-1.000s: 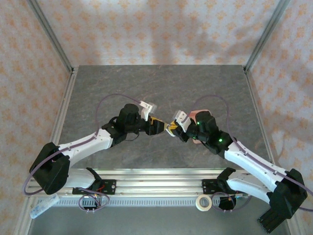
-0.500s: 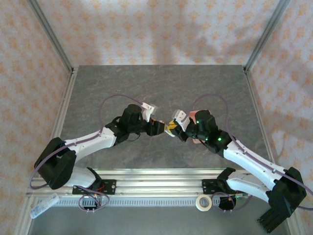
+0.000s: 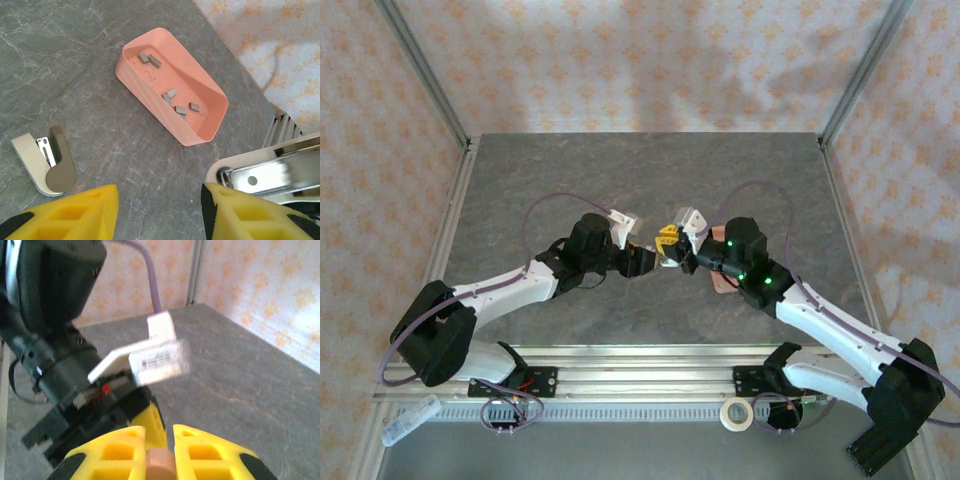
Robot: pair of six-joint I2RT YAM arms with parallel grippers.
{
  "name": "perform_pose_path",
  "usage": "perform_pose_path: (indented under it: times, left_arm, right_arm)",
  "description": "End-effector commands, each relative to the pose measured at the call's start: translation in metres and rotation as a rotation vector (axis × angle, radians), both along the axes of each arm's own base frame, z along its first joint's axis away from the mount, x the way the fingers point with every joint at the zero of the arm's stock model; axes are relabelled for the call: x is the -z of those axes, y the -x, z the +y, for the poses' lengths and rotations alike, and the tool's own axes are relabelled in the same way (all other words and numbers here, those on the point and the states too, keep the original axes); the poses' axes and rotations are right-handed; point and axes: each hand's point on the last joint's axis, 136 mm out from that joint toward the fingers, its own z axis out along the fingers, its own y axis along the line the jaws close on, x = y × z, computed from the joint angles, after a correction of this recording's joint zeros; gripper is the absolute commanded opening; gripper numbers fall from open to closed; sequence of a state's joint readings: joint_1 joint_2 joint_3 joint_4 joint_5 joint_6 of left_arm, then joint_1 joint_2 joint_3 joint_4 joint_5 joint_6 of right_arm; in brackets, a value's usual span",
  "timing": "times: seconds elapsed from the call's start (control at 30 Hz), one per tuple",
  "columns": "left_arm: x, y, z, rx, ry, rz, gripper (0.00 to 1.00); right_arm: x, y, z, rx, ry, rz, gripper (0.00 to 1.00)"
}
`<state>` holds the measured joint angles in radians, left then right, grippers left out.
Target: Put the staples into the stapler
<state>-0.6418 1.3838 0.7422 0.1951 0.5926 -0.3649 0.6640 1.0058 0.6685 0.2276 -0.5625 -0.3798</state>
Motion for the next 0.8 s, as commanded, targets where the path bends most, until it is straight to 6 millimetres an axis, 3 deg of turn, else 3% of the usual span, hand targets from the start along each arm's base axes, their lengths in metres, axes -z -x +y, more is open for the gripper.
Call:
perform_pose_path:
  times: [0.0, 0.2, 0.37, 0.6, 0.77]
  left_arm:
    - [-0.008, 0.006, -0.013, 0.049, 0.045, -0.033, 0.49]
    - [-0.013, 0.006, -0.018, 0.055, 0.077, -0.059, 0.49]
    - [-0.021, 0.007, -0.011, 0.030, 0.105, -0.130, 0.50]
    - [-0.046, 0.020, 0.001, 0.057, 0.190, -0.400, 0.53]
    - [-0.051, 0.030, 0.001, 0.157, 0.114, -0.602, 0.57]
  right_arm:
    - [-0.045, -0.007, 0.003, 0.008, -0.125, -0.098, 0.00]
    - [-0.046, -0.015, 0.003, 0.032, -0.166, -0.092, 0.00]
    - [-0.042, -0.024, -0.008, 0.044, -0.197, -0.063, 0.00]
    - [-0.031, -0.023, -0.019, -0.006, -0.140, -0.036, 0.00]
    - [-0.028, -0.016, -0.023, -0.079, -0.107, -0.023, 0.00]
